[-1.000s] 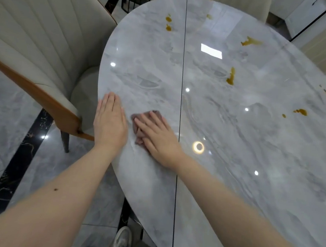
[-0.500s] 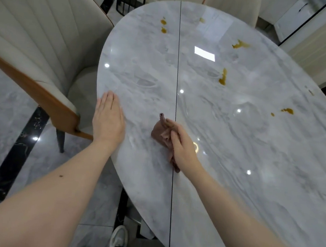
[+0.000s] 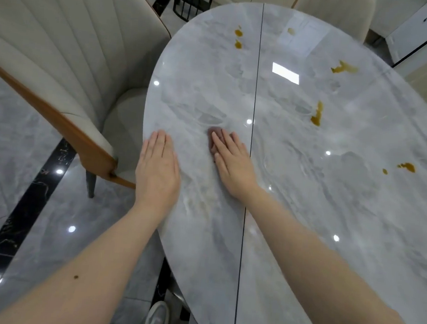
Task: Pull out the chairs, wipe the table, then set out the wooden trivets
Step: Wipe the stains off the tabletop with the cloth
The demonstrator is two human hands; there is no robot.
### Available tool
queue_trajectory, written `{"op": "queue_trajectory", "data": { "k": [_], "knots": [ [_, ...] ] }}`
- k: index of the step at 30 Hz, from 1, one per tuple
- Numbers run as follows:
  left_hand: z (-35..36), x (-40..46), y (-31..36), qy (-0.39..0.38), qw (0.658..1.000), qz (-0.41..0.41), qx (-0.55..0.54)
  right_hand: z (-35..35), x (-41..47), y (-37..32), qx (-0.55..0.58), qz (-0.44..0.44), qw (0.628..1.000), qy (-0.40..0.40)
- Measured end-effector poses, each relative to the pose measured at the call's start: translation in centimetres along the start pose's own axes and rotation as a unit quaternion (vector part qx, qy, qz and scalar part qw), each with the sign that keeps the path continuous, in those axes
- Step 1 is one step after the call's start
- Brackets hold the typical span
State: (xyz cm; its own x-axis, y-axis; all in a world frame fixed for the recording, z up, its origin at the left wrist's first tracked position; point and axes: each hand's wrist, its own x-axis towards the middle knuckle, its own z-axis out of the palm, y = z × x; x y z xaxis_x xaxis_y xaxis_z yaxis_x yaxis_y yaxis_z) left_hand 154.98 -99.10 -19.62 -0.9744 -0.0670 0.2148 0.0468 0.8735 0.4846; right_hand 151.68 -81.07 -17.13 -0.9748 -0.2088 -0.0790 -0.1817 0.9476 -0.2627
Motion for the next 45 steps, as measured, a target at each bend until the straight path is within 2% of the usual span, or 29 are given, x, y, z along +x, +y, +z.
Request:
{"op": "queue_trajectory", "data": {
  "k": [5,9,13,20,23,25,28,30,32,34,38,40,42,45],
  "knots": [
    [0.1,-0.1,0.0,0.004,1.0,-0.005,0.009,-0.3,8.1,-1.2,-0.007,0.017,1.0,0.002],
    [0.1,-0.2,0.0,0.0,1.0,-0.003,0.004,-0.1,8.3,-2.2,-0.004,-0.002,1.0,0.007],
    [-0.3,-0.2,0.2,0.002,1.0,0.005,-0.004,0.5,2.6,-2.5,0.015,-0.107,0.994,-0.016],
    [-1.1,-0.1,-0.2,-0.018,0.997,0.006,-0.072,1.8,-12.7,-3.5,0.008,-0.172,0.984,-0.045],
    [-1.4,-1.2,-0.3,-0.026,0.996,0.009,-0.088,1.5,-14.6,-2.4,0.002,-0.211,0.975,-0.072],
    [-1.6,-2.6,-0.2,-0.028,0.996,0.019,-0.084,0.8,-12.0,-1.3,0.008,-0.155,0.986,-0.062],
    [-1.3,-4.6,0.1,-0.022,0.998,0.034,-0.051,0.2,-6.5,-0.5,0.013,-0.009,1.0,-0.01],
    [-1.2,-5.1,0.2,-0.019,0.999,0.027,-0.042,0.9,-4.8,-1.5,0.005,0.038,0.999,0.013],
    [-1.2,-5.2,0.1,-0.025,0.998,0.031,-0.04,1.8,-6.0,-3.1,0.016,0.022,0.999,0.025],
    [-1.3,-5.1,0.0,-0.029,0.998,0.04,-0.033,2.2,-9.7,-4.1,0.022,-0.045,0.998,0.023],
    [-1.2,-4.9,0.0,-0.036,0.998,0.038,-0.018,2.2,-18.7,-3.9,0.013,-0.141,0.989,-0.038],
    [-1.1,-4.9,0.0,-0.035,0.999,0.034,-0.01,1.8,-19.3,-2.5,-0.003,-0.175,0.983,-0.064],
    [-1.0,-4.8,0.1,-0.031,0.999,0.031,-0.006,1.3,-16.6,-0.9,-0.007,-0.14,0.988,-0.062],
    [-0.7,-4.7,0.1,-0.028,0.999,0.029,0.0,0.6,-10.0,-0.2,0.007,-0.001,1.0,-0.002]
  ]
}}
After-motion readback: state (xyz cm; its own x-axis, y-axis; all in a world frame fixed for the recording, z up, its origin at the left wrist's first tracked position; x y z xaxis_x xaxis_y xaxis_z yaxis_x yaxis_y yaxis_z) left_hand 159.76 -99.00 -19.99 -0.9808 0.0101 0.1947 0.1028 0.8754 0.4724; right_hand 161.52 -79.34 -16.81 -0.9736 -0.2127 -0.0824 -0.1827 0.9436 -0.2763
